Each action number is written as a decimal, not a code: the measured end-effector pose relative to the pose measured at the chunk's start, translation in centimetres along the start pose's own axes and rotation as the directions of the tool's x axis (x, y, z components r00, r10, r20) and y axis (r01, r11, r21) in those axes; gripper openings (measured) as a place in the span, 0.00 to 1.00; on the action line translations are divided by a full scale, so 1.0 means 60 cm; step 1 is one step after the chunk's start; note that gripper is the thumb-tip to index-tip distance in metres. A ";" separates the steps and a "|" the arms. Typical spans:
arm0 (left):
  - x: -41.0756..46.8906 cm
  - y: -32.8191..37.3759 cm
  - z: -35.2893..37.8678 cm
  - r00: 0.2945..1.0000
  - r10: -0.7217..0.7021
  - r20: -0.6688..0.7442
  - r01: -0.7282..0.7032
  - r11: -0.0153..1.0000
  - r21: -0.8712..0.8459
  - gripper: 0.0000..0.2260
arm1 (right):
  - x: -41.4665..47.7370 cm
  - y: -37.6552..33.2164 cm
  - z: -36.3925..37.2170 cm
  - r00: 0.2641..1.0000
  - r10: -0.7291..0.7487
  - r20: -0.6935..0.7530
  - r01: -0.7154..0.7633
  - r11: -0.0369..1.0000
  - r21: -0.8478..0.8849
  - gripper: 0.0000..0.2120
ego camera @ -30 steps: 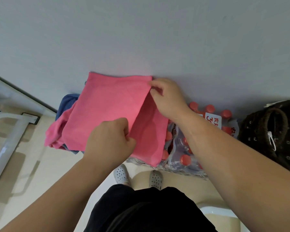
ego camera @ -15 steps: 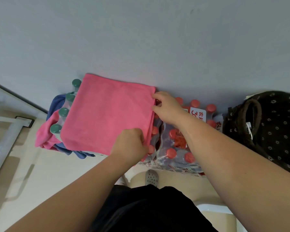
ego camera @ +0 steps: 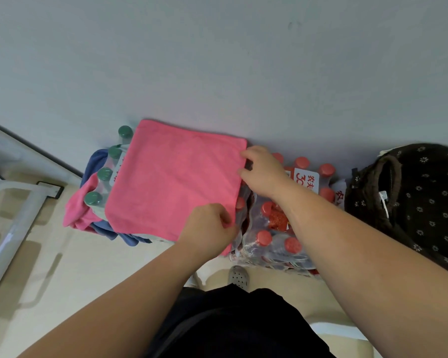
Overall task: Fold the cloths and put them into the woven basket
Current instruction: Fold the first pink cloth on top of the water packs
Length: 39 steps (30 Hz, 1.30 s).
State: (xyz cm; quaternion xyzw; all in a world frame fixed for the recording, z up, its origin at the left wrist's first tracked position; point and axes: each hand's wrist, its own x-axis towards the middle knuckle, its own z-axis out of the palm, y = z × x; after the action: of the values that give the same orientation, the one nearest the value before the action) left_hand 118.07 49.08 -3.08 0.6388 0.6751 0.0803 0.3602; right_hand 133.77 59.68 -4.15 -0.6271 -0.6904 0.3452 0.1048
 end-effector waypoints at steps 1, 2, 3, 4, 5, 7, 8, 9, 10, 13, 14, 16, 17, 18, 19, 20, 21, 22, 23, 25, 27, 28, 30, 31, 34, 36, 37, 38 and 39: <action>0.000 -0.003 -0.005 1.000 0.004 -0.011 -0.004 1.000 -0.001 0.04 | -0.003 -0.004 0.001 1.000 -0.006 -0.007 0.006 1.000 -0.012 0.27; 0.001 -0.006 -0.013 1.000 0.011 -0.025 -0.010 1.000 0.008 0.05 | -0.006 -0.007 0.004 1.000 -0.003 -0.016 0.002 1.000 -0.031 0.28; 0.001 -0.009 -0.025 0.999 0.017 -0.041 -0.016 0.999 0.029 0.06 | -0.011 -0.011 0.008 1.000 0.005 -0.031 -0.007 0.998 -0.068 0.30; 0.003 -0.014 -0.040 0.998 0.023 -0.059 -0.020 0.998 0.055 0.06 | -0.017 -0.015 0.012 0.998 0.015 -0.054 -0.022 0.992 -0.126 0.31; 0.007 -0.022 -0.056 0.997 0.025 -0.080 -0.018 0.997 0.079 0.05 | -0.022 -0.020 0.017 0.996 0.018 -0.085 -0.035 0.979 -0.199 0.31; 0.019 -0.042 -0.092 0.991 0.015 -0.135 0.001 0.993 0.120 0.04 | -0.030 -0.030 0.030 0.992 -0.014 -0.126 -0.028 0.943 -0.331 0.32; 0.027 -0.055 -0.110 0.986 0.017 -0.166 0.007 0.990 0.142 0.05 | -0.029 -0.035 0.036 0.993 -0.043 -0.111 -0.002 0.926 -0.377 0.32; 0.038 -0.069 -0.126 0.981 0.030 -0.192 0.003 0.986 0.168 0.08 | -0.025 -0.039 0.043 0.995 -0.071 -0.070 0.036 0.911 -0.411 0.32; 0.049 -0.084 -0.141 0.975 0.052 -0.215 -0.007 0.979 0.204 0.11 | -0.021 -0.043 0.050 0.996 -0.089 -0.015 0.073 0.897 -0.435 0.32; 0.086 -0.128 -0.182 0.956 0.139 -0.257 -0.037 0.929 0.368 0.20 | -0.014 -0.050 0.073 0.996 -0.069 0.051 0.084 0.892 -0.444 0.33; 0.100 -0.141 -0.194 0.955 0.161 -0.249 -0.044 0.908 0.417 0.22 | -0.014 -0.051 0.077 0.998 -0.057 0.019 0.060 0.904 -0.424 0.32; 0.122 -0.163 -0.215 0.967 0.169 -0.193 -0.048 0.859 0.510 0.24 | -0.012 -0.057 0.081 0.997 -0.033 -0.075 0.001 0.922 -0.387 0.29; 0.133 -0.176 -0.222 0.974 0.167 -0.154 -0.056 0.834 0.550 0.24 | -0.009 -0.062 0.082 0.993 -0.022 -0.118 -0.026 0.923 -0.383 0.27; 0.142 -0.190 -0.228 0.979 0.167 -0.118 -0.070 0.814 0.576 0.23 | -0.005 -0.068 0.082 0.989 -0.010 -0.148 -0.049 0.919 -0.391 0.26; 0.148 -0.202 -0.232 0.980 0.176 -0.092 -0.088 0.801 0.593 0.23 | 0.000 -0.074 0.083 0.987 0.002 -0.160 -0.068 0.911 -0.407 0.26; 0.153 -0.214 -0.236 0.976 0.203 -0.080 -0.114 0.787 0.606 0.23 | 0.004 -0.080 0.084 0.986 0.015 -0.167 -0.086 0.899 -0.429 0.27; 0.157 -0.224 -0.238 0.966 0.247 -0.079 -0.147 0.772 0.619 0.22 | 0.007 -0.086 0.087 0.983 0.029 -0.179 -0.108 0.886 -0.450 0.29; 0.160 -0.232 -0.241 0.953 0.295 -0.077 -0.181 0.752 0.634 0.21 | 0.009 -0.092 0.090 0.978 0.040 -0.206 -0.134 0.874 -0.466 0.29; 0.165 -0.239 -0.244 0.936 0.343 -0.083 -0.211 0.732 0.648 0.20 | 0.010 -0.097 0.093 0.970 0.053 -0.238 -0.163 0.866 -0.473 0.28; 0.177 -0.246 -0.253 0.912 0.402 -0.078 -0.252 0.701 0.667 0.16 | 0.011 -0.105 0.102 0.951 0.091 -0.296 -0.227 0.856 -0.464 0.27; 0.190 -0.247 -0.264 0.902 0.429 -0.050 -0.284 0.677 0.679 0.13 | 0.004 -0.113 0.117 0.933 0.132 -0.335 -0.285 0.839 -0.463 0.25; 0.197 -0.247 -0.268 0.897 0.440 -0.038 -0.300 0.671 0.678 0.12 | -0.002 -0.118 0.126 0.927 0.142 -0.347 -0.305 0.826 -0.474 0.25; 0.207 -0.245 -0.276 0.889 0.457 -0.030 -0.327 0.678 0.658 0.13 | -0.015 -0.126 0.141 0.925 0.144 -0.351 -0.320 0.795 -0.516 0.25; 0.213 -0.244 -0.279 0.883 0.468 -0.044 -0.336 0.693 0.638 0.15 | -0.020 -0.128 0.144 0.925 0.140 -0.353 -0.321 0.783 -0.532 0.25; 0.237 -0.236 -0.286 0.873 0.478 -0.095 -0.341 0.739 0.581 0.12 | -0.020 -0.132 0.135 0.915 0.149 -0.374 -0.343 0.775 -0.531 0.22; 0.257 -0.228 -0.292 0.874 0.473 -0.115 -0.336 0.758 0.560 0.12 | -0.007 -0.131 0.120 0.903 0.139 -0.407 -0.350 0.787 -0.508 0.18; 0.267 -0.223 -0.295 0.879 0.461 -0.121 -0.329 0.771 0.545 0.13 | 0.003 -0.130 0.112 0.904 0.131 -0.406 -0.337 0.805 -0.489 0.15; 0.277 -0.220 -0.296 0.887 0.446 -0.120 -0.321 0.782 0.534 0.14 | 0.015 -0.129 0.104 0.914 0.119 -0.389 -0.310 0.823 -0.476 0.13; 0.286 -0.218 -0.296 0.893 0.435 -0.113 -0.314 0.785 0.534 0.14 | 0.028 -0.129 0.097 0.928 0.108 -0.358 -0.280 0.835 -0.473 0.11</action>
State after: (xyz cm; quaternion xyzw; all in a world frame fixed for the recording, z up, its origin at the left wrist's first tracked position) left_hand 98.38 68.89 -4.17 0.8182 0.5678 0.0455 0.0772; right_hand 123.95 59.44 -4.25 -0.7466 -0.6633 0.0512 0.0060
